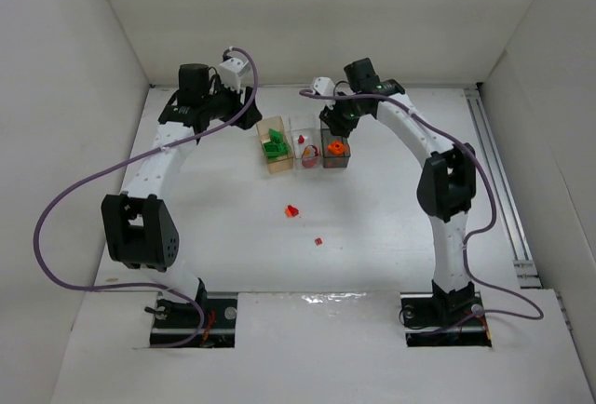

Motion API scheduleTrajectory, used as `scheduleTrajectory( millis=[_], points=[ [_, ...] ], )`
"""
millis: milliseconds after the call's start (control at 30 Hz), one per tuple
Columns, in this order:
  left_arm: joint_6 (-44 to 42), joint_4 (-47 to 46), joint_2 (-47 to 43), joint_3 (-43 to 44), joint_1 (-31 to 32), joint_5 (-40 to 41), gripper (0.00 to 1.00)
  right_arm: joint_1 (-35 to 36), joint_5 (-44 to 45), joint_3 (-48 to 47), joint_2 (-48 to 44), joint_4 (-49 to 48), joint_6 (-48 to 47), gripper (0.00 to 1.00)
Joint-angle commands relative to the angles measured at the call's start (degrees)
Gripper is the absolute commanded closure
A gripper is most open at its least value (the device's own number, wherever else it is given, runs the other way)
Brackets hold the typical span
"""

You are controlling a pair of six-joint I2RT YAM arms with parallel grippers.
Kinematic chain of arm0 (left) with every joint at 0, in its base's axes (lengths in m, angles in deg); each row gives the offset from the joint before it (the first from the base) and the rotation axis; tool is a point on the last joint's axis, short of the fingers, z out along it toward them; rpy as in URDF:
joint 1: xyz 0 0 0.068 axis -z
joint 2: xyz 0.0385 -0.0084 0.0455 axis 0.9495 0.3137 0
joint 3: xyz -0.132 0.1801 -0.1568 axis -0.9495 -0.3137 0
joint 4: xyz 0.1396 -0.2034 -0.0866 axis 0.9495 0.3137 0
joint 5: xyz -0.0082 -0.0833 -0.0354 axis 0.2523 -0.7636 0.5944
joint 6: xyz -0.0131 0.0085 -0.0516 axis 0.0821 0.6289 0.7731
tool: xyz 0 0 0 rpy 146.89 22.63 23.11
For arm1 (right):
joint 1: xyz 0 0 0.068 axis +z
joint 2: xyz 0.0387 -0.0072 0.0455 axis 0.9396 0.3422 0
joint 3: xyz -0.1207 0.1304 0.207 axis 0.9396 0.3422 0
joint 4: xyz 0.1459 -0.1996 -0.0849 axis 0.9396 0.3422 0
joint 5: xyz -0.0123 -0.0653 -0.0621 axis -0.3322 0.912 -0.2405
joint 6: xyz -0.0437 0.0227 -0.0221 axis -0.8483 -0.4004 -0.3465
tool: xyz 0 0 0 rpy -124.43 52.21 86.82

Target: Sort the legos into containers by color

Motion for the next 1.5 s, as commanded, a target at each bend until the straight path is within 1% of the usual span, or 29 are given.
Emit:
scheduleTrajectory(
  millis=[0, 33, 100, 167, 233, 267, 300, 333, 367, 400, 467, 500, 533, 600, 633, 700, 767, 800, 833, 867, 967, 1100, 1200, 1333, 1367, 1467],
  points=[
    [-0.36, -1.82, -0.42, 1.23, 0.16, -0.68, 0.41, 0.2, -0.84, -2.41, -0.23, -0.49, -0.41, 0.44],
    [-0.36, -1.82, -0.42, 1.22, 0.16, -0.69, 0.41, 0.2, -0.84, -2.41, -0.23, -0.49, -1.19, 0.43],
    [-0.36, -1.82, -0.95, 1.22, 0.16, -0.69, 0.41, 0.2, -1.36, -1.81, -2.86, 1.08, -3.21, 0.42],
    [-0.36, -2.44, -1.47, 0.61, 0.16, -0.69, 0.41, -1.03, -4.95, 1.79, -6.97, 2.23, -6.98, 0.42],
    [-0.36, -4.01, -2.61, -0.79, 0.16, -0.69, 0.41, -0.07, -6.89, 5.39, -10.15, 5.37, -11.55, 0.45],
    [0.16, -4.02, -2.62, -0.8, -0.53, -0.17, 0.41, 0.72, -7.42, 9.58, -11.56, 6.79, -14.18, 0.45],
    [0.16, -4.81, -3.31, -1.49, -0.54, -0.16, 0.41, 1.77, -7.43, 11.63, -14.18, 8.2, -18.91, 0.46],
    [1.03, -4.81, -3.93, -1.5, -1.41, -0.16, 0.41, 2.91, -7.43, 13.74, -15.34, 11.52, -21.39, 0.46],
    [2.09, -5.42, -3.94, -2.2, -2.29, -0.16, 0.41, 5.27, -7.95, 18.54, -16.65, 12.51, -23.59, 0.46],
    [2.1, -5.43, -4.72, -2.21, -2.3, -0.16, 0.41, 6.43, -7.96, 21.29, -19.8, 13.04, -26.75, 0.48],
    [2.1, -6.57, -7.18, -4.92, -3.79, 0.98, 0.41, 9.93, -9.36, 27.17, -23.59, 12.26, -29.4, 0.49],
    [2.1, -6.57, -8.06, -5.8, -3.79, 0.98, 0.41, 11.17, -9.36, 32.69, -25.52, 11.64, -30.63, 0.49],
    [2.1, -6.57, -9.02, -6.77, -3.79, 1.59, 0.41, 12.32, -9.97, 35.18, -29.02, 10.94, -33.08, 0.49],
    [1.49, -6.57, -11.84, -9.84, -4.32, 2.12, 0.41, 15.65, -10.5, 41.32, -32.12, 8.57, -35.91, 0.49],
    [1.48, -6.57, -12.8, -10.81, -4.32, 2.12, 0.41, 16.54, -10.51, 43.18, -34.75, 7.34, -37.4, 0.49],
    [1.48, -6.57, -15.18, -13.19, -4.32, 2.82, 0.41, 19.08, -11.38, 45.74, -36.35, 5.41, -39.34, 0.52],
    [0.96, -6.57, -16.32, -13.72, -4.32, 2.83, 0.41, 20.67, -11.38, 47.24, -36.35, 4.88, -41.62, 0.54],
    [0.96, -6.05, -16.85, -14.59, -4.32, 2.83, 0.41, 22.07, -11.38, 47.94, -35.14, 4.87, -42.94, 0.57],
    [0.96, -6.04, -17.64, -15.29, -4.32, 3.44, 0.41, 22.78, -11.38, 47.95, -35.12, 4.87, -42.95, 0.57],
    [0.96, -6.04, -17.65, -15.3, -4.32, 3.44, 0.41, 23.66, -11.38, 47.95, -33.56, 4.87, -43.47, 0.6],
    [-0.28, -4.99, -18.17, -15.82, -4.32, 3.44, 0.41, 26.56, -10.33, 47.95, -31.26, 4.87, -44.7, 0.64],
    [-1.5, -4.99, -18.17, -15.83, -4.85, 4.14, 0.41, 29.02, -7.96, 44.53, -25.48, 6.1, -44.19, 0.64],
    [-2.03, -4.99, -17.65, -15.83, -4.85, 4.14, 0.41, 30.25, -6.38, 43.99, -23.44, 5.49, -42.52, 0.57],
    [-2.56, -4.37, -18.26, -16.97, -5.46, 3.62, 0.41, 31.31, -4.97, 42.68, -20.02, 3.82, -37.78, 0.47],
    [-2.56, -4.37, -18.87, -18.45, -5.98, 3.62, 0.41, 31.31, -4.36, 42.67, -19.49, 3.82, -37.07, 0.47],
    [-3.08, -4.37, -18.88, -19.26, -5.99, 3.09, 0.41, 31.93, -3.65, 42.15, -18.95, 2.5, -34.79, 0.46]
  ],
)
